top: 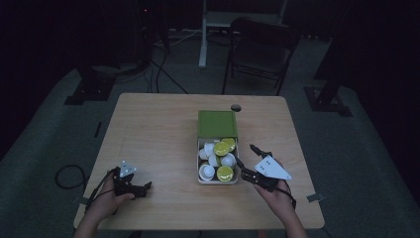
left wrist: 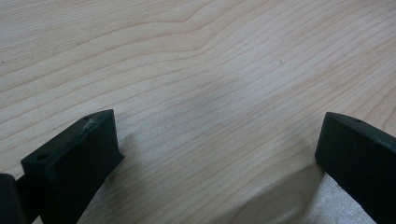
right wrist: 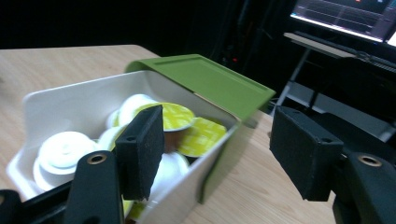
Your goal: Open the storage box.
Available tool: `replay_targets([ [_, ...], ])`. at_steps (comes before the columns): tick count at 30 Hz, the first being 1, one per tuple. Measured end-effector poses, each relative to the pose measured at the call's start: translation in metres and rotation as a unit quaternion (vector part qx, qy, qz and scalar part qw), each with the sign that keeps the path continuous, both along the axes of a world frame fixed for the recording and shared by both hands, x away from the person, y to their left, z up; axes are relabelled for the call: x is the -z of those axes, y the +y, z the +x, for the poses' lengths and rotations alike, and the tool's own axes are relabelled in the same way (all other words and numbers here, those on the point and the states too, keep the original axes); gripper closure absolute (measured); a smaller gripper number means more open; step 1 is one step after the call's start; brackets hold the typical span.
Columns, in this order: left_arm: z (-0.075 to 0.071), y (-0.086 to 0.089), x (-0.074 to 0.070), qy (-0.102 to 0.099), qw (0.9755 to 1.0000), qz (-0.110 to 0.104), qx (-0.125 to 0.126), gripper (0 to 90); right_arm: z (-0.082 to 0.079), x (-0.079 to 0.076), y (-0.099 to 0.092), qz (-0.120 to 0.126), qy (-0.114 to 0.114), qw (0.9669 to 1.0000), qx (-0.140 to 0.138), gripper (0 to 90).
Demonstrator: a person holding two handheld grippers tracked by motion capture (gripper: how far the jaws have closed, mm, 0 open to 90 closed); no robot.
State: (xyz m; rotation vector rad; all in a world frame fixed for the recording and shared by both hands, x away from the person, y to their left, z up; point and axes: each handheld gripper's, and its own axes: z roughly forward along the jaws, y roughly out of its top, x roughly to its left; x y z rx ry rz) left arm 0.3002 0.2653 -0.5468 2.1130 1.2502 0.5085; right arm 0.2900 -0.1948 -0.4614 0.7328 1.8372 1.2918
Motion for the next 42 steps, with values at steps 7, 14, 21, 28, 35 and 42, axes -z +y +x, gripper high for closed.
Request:
replay_targets([
  [7, 0.0, 0.0, 0.0, 0.0, 1.0, 0.0, 0.0, 0.0, 0.003, 0.005, -0.017, 0.012, 0.014, 0.9991, 0.038, 29.5],
  [14, 0.0, 0.0, 0.0, 0.0, 1.0, 0.0, 0.0, 0.0, 0.005, 0.009, -0.031, 0.013, 0.02, 0.9967, 0.077, 23.2],
  [21, 0.0, 0.0, 0.0, 0.0, 1.0, 0.0, 0.0, 0.0, 0.006, 0.015, -0.039, 0.029, 0.048, 0.9932, 0.102, 16.3],
  [28, 0.0, 0.0, 0.0, 0.0, 1.0, 0.0, 0.0, 0.0, 0.011, 0.028, -0.049, 0.035, 0.091, 0.9845, 0.146, 13.8],
  [35, 0.0, 0.0, 0.0, 0.0, 1.0, 0.0, 0.0, 0.0, 0.012, 0.035, -0.058, 0.045, 0.107, 0.978, 0.173, 13.7],
  [42, 0.0, 0.0, 0.0, 0.0, 1.0, 0.0, 0.0, 0.0, 0.014, 0.046, -0.065, 0.04, 0.146, 0.9664, 0.208, 13.6],
])
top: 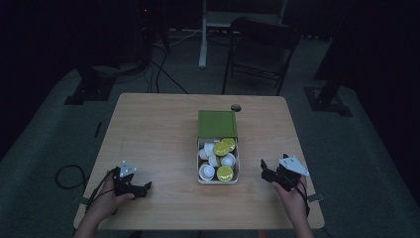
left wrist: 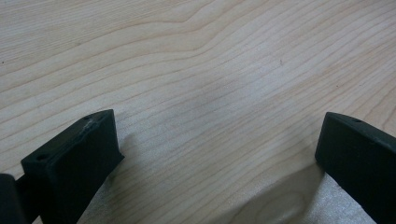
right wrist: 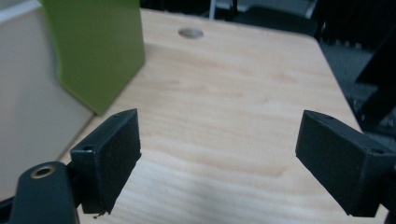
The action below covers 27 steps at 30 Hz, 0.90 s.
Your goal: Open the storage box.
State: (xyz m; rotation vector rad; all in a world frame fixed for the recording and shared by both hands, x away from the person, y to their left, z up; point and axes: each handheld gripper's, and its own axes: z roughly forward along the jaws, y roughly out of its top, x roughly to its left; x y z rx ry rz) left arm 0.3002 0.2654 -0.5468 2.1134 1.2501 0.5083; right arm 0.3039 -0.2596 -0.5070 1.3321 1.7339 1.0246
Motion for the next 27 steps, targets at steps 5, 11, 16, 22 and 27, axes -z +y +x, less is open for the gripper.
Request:
replay_targets([
  [5, 0.0, 0.0, 0.0, 0.0, 1.0, 0.0, 0.0, 0.0, 0.003, 0.008, -0.005, 0.001, 0.027, 0.9995, 0.016, 13.6],
  [11, 0.0, 0.0, 0.0, 0.0, 1.0, 0.0, 0.0, 0.0, 0.008, 0.02, -0.011, 0.0, 0.064, 0.9974, 0.035, 13.0],
  [16, 0.0, 0.0, 0.0, 0.0, 1.0, 0.0, 0.0, 0.0, 0.011, 0.026, -0.012, -0.001, 0.086, 0.9955, 0.039, 12.9],
  [22, 0.0, 0.0, 0.0, 0.0, 1.0, 0.0, 0.0, 0.0, 0.014, 0.033, -0.012, -0.003, 0.115, 0.9927, 0.037, 12.9],
  [27, 0.0, 0.0, 0.0, 0.0, 1.0, 0.0, -0.002, 0.0, 0.015, 0.037, -0.012, -0.003, 0.129, 0.9909, 0.036, 12.8],
])
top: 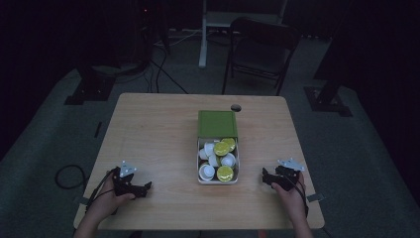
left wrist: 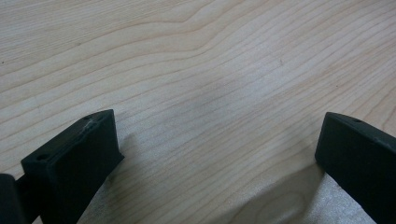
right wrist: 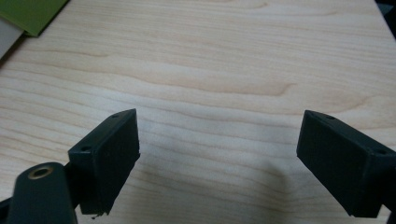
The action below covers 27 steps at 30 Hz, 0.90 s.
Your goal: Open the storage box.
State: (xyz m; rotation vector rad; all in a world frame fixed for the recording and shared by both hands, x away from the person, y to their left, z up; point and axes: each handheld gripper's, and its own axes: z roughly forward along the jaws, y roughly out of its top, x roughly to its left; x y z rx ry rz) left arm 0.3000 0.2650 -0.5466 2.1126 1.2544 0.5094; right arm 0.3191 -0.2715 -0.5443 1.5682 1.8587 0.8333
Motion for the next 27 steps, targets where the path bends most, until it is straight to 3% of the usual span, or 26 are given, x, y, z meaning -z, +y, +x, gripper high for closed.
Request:
replay_targets([
  [6, -0.0001, -0.0004, 0.0, 0.0, 1.0, 0.0, -0.002, 0.0, 0.0018, 0.0044, -0.0007, 0.008, 0.018, 0.9997, -0.014, 12.8],
  [11, -0.0004, -0.0008, 0.0, 0.0, 1.0, 0.0, -0.004, 0.0, 0.0031, 0.0055, 0.0, 0.002, 0.023, 0.9996, -0.018, 12.8],
  [27, -0.0012, -0.0007, -0.0001, 0.0, 1.0, 0.001, 0.002, 0.1, 0.0064, 0.006, -0.0013, 0.013, 0.033, 0.999, -0.026, 11.3],
])
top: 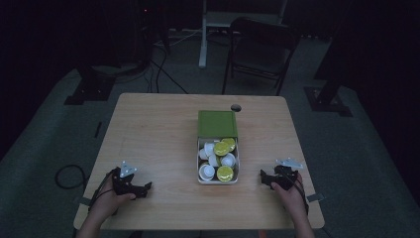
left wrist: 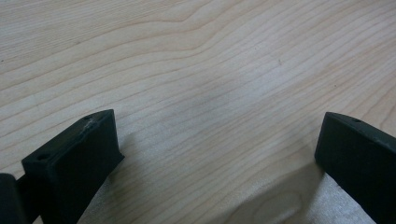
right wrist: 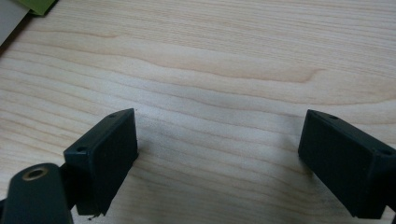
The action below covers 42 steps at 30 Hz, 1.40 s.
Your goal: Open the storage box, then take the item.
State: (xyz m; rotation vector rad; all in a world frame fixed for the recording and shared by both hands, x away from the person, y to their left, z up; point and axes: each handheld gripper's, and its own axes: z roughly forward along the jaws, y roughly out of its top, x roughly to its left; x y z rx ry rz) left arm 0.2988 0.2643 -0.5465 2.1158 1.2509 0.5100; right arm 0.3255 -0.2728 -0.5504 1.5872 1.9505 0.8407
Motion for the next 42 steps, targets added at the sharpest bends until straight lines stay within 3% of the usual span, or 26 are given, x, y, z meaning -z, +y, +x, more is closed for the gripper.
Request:
replay_targets([
  [9, -0.002, -0.004, -0.004, 0.002, 0.9993, 0.017, 0.033, 0.2, 0.0, 0.0, 0.0, 0.0, 0.0, 1.0, 0.0, 11.3],
  [30, 0.001, -0.03, -0.035, -0.012, 0.9959, -0.016, 0.088, 0.3, 0.0, 0.0, 0.0, 0.0, 0.0, 1.0, -0.001, 11.3],
  [42, 0.006, -0.051, -0.043, -0.019, 0.9934, -0.006, 0.113, 0.3, 0.0, 0.0, 0.0, 0.0, -0.001, 1.0, -0.002, 11.3],
])
